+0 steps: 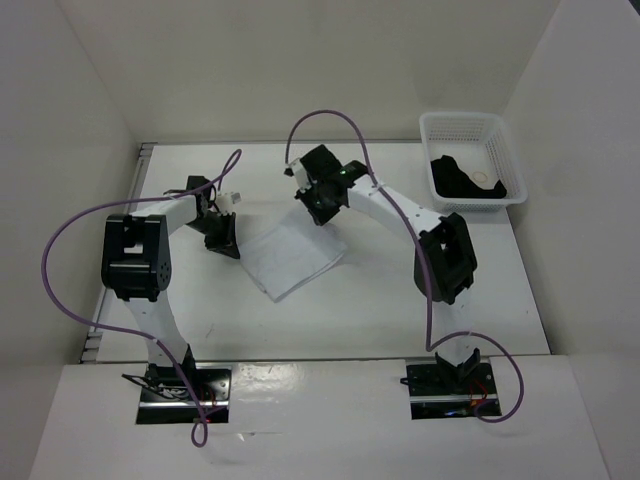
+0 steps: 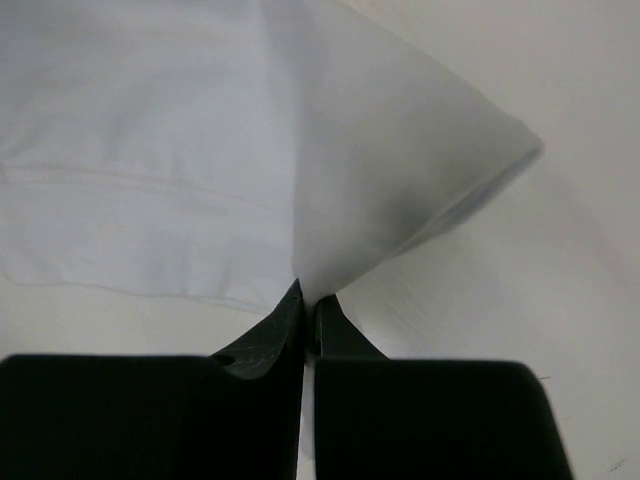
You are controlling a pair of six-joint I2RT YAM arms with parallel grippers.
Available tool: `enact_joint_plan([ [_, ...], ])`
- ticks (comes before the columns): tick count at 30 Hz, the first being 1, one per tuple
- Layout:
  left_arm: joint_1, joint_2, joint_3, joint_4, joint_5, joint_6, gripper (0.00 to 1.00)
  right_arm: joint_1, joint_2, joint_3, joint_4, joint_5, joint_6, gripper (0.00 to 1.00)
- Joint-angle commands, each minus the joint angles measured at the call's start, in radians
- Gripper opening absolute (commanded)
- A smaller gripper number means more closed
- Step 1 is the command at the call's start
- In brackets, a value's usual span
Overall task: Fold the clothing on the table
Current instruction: Fold the skirt
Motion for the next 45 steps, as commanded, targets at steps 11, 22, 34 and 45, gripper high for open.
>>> enact_joint_plan([
  [11, 0.003, 0.039, 0.0, -0.006, -0.026, 0.03, 0.03, 0.151, 0.091, 0.218, -0.098, 0.081, 0.059, 0.0],
  [22, 0.003, 0.048, 0.0, -0.006, -0.016, 0.03, 0.03, 0.27, 0.166, 0.338, -0.129, 0.069, 0.079, 0.0],
  [34, 0.003, 0.048, 0.0, -0.006, -0.007, 0.03, 0.03, 0.315, 0.266, 0.386, -0.14, 0.078, 0.088, 0.0],
  [45, 0.003, 0.057, 0.0, -0.015, 0.002, 0.04, 0.03, 0.324, 0.351, 0.47, -0.143, 0.066, 0.107, 0.0],
])
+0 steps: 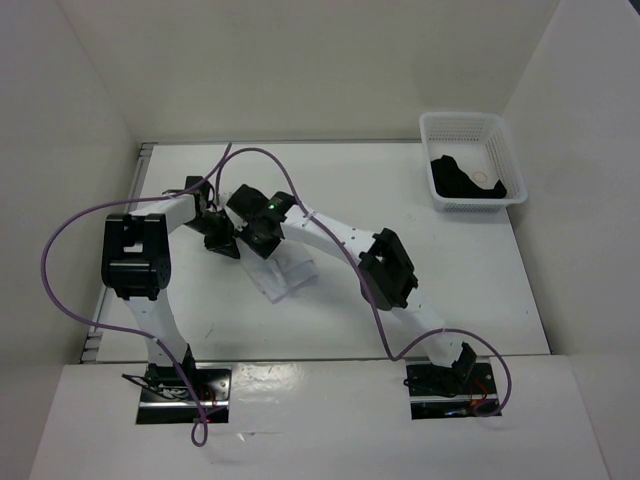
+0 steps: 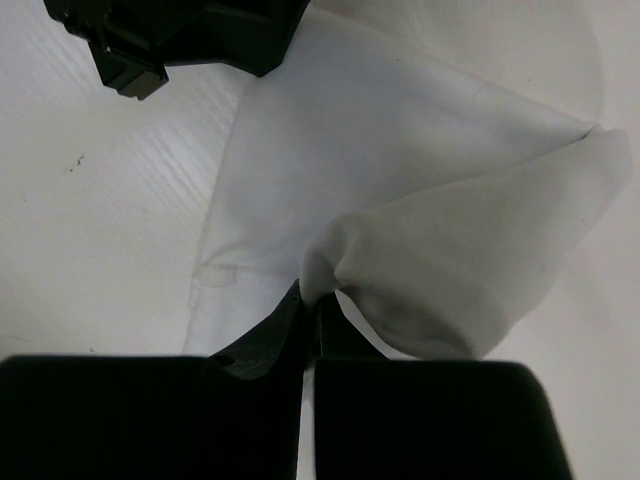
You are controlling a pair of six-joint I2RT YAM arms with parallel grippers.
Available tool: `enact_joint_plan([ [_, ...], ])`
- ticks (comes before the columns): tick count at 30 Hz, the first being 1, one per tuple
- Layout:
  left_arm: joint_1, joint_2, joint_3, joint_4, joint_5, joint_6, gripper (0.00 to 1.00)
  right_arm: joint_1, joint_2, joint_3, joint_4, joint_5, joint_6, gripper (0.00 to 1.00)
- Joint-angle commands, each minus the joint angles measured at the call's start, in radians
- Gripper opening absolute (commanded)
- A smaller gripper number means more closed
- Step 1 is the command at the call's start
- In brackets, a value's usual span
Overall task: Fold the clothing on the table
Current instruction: Fold the skirt
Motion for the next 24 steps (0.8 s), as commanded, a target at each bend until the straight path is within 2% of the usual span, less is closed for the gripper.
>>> enact_joint_plan([
  [1, -0.007, 0.046, -0.006, -0.009, -0.024, 0.039, 0.03, 0.017, 0.008, 0.078, -0.014, -0.004, 0.019, 0.0],
  [17, -0.007, 0.046, -0.006, -0.009, -0.015, 0.039, 0.03, 0.073, 0.028, 0.1, -0.032, -0.038, 0.019, 0.0],
  [21, -0.007, 0.046, -0.006, -0.009, -0.015, 0.039, 0.03, 0.073, 0.037, 0.141, -0.054, -0.058, 0.019, 0.1],
  [24, -0.007, 0.046, -0.006, -0.009, -0.015, 0.039, 0.03, 0.073, 0.047, 0.164, -0.064, -0.07, 0.019, 0.24],
])
